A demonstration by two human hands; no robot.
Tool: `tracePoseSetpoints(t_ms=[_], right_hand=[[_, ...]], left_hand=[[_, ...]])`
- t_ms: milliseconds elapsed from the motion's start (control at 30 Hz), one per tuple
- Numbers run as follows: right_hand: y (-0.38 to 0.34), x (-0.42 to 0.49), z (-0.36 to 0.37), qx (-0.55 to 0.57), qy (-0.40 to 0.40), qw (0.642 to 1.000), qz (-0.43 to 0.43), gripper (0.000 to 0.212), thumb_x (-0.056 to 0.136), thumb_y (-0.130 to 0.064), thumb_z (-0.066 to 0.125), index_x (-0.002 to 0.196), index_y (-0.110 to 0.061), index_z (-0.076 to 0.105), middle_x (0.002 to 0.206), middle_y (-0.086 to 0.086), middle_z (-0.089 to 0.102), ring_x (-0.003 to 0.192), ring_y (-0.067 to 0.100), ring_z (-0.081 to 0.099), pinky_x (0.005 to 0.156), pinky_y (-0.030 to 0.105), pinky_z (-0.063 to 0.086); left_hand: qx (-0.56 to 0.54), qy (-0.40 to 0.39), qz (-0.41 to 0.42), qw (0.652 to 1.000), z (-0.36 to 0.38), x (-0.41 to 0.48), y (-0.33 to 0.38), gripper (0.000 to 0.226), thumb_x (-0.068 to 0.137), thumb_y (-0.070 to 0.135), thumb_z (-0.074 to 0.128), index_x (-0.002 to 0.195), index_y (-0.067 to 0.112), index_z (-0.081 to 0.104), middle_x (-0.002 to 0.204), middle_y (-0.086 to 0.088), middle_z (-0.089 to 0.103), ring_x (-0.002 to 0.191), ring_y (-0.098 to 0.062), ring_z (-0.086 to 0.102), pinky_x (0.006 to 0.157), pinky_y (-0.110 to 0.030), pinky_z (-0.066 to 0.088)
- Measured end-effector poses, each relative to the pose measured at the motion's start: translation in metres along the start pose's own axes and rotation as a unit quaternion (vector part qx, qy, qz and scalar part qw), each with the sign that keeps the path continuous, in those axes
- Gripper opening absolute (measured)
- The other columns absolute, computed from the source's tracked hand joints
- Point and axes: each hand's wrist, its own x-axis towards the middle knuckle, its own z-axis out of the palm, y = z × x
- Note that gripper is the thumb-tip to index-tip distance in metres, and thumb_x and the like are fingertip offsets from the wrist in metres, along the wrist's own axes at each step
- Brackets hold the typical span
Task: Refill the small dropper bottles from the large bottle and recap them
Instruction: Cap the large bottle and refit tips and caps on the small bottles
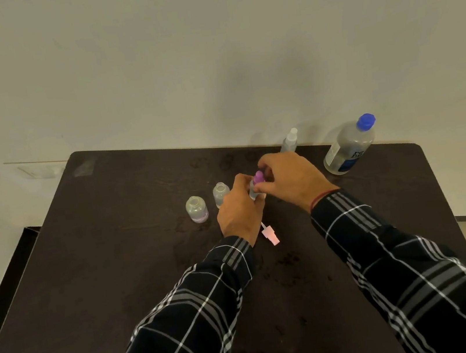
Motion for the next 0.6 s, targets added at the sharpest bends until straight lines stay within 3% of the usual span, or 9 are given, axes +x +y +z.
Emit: tracePoseSetpoints(t_ms=[67, 133, 400, 500, 600], right_hand=[[0.004, -0.001, -0.002, 0.042, -0.034, 0.998, -0.036, 0.037, 0.093, -0.026, 0.067, 0.129, -0.021, 0.059, 0.12, 0.002, 0.065, 0.11, 0.018, 0.061, 0.102, 0.037, 0.049], [0.005, -0.001, -0.004, 0.023, -0.045, 0.998, -0.045, 0.03, 0.095, -0.017, 0.064, 0.125, -0.02, 0.063, 0.122, 0.003, 0.066, 0.116, 0.021, 0.059, 0.108, 0.04, 0.045], [-0.004, 0.003, -0.011, -0.046, -0.059, 0.996, -0.037, 0.024, 0.098, -0.022, 0.059, 0.121, -0.015, 0.061, 0.12, 0.007, 0.064, 0.113, 0.021, 0.059, 0.107, 0.037, 0.045], [0.0, 0.001, -0.004, -0.008, -0.037, 0.999, -0.029, 0.021, 0.097, -0.021, 0.061, 0.117, -0.016, 0.061, 0.118, 0.006, 0.063, 0.111, 0.021, 0.059, 0.106, 0.039, 0.046], [0.012, -0.007, 0.017, 0.108, 0.022, 0.994, 0.003, 0.026, 0.094, -0.02, 0.065, 0.119, -0.016, 0.06, 0.119, 0.005, 0.063, 0.112, 0.019, 0.059, 0.105, 0.039, 0.047]], left_hand=[[0.0, 0.011, 0.006, 1.0, -0.001, -0.001, -0.001, 0.035, 0.09, 0.036, 0.066, 0.118, 0.028, 0.045, 0.108, 0.003, 0.063, 0.097, -0.019, 0.063, 0.08, -0.037, 0.052], [0.0, 0.013, 0.006, 1.0, 0.0, -0.002, -0.001, 0.037, 0.09, 0.037, 0.066, 0.119, 0.028, 0.045, 0.109, 0.002, 0.063, 0.098, -0.019, 0.063, 0.083, -0.04, 0.054], [0.021, -0.009, -0.014, 1.0, 0.0, -0.001, 0.002, 0.041, 0.093, 0.038, 0.063, 0.127, 0.025, 0.044, 0.116, -0.003, 0.062, 0.105, -0.023, 0.062, 0.09, -0.045, 0.053], [0.016, -0.014, -0.03, 0.999, 0.001, 0.001, 0.004, 0.041, 0.093, 0.038, 0.061, 0.128, 0.025, 0.044, 0.118, -0.005, 0.062, 0.106, -0.024, 0.062, 0.091, -0.045, 0.053], [0.0, 0.005, -0.016, 1.0, 0.002, -0.002, 0.002, 0.04, 0.092, 0.039, 0.064, 0.126, 0.026, 0.047, 0.118, -0.002, 0.063, 0.105, -0.024, 0.063, 0.088, -0.044, 0.053]])
